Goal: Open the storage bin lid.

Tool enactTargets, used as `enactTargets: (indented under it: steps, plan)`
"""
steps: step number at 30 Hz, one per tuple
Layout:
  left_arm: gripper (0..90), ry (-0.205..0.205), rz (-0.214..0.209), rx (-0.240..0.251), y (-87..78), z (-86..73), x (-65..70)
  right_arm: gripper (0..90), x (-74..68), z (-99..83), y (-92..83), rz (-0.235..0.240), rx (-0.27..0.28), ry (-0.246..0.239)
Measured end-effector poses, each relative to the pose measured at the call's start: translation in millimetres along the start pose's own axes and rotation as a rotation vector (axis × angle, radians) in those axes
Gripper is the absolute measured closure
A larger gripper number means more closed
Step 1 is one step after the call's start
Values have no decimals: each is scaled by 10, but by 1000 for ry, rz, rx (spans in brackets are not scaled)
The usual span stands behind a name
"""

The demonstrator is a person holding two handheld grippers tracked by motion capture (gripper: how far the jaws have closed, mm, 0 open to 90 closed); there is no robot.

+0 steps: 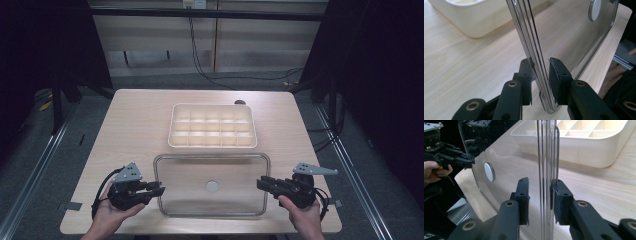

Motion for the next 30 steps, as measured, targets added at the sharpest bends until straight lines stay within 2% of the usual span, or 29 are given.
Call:
enactTargets:
  steps: [2, 6, 13, 19, 24, 28, 30]
  plan:
    - [726, -10, 1, 3, 12, 1, -22, 699, 18, -14, 27, 3, -4, 8]
    - [723, 5, 6, 9, 17, 2, -20, 691, 73, -62, 69, -6, -14, 19]
    - [710, 6, 8, 13, 24, -34, -21, 678, 103, -124, 117, -34, -35, 5]
    - [680, 2, 5, -10, 78, -55, -27, 663, 155, -140, 160, -48, -48, 18]
    - [681, -12, -20, -33, 129, -23, -90, 642, 185, -131, 191, -71, -93, 9]
    - [676, -23, -14, -41, 194, 18, -145, 636, 232, -104, 224, -76, -86, 6]
    - [667, -34, -16, -48, 221, 10, -155, 628, 268, -102, 244, -78, -88, 22]
Point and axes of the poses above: each handheld gripper's, and its own axes: y roughly forward along the jaws, z roughly out of its top, x roughly to its right, the point moved 8 cm from there along y, roughly forward along the jaws, and after that the axes turned 9 degrees about z, right-handed, at the moved point
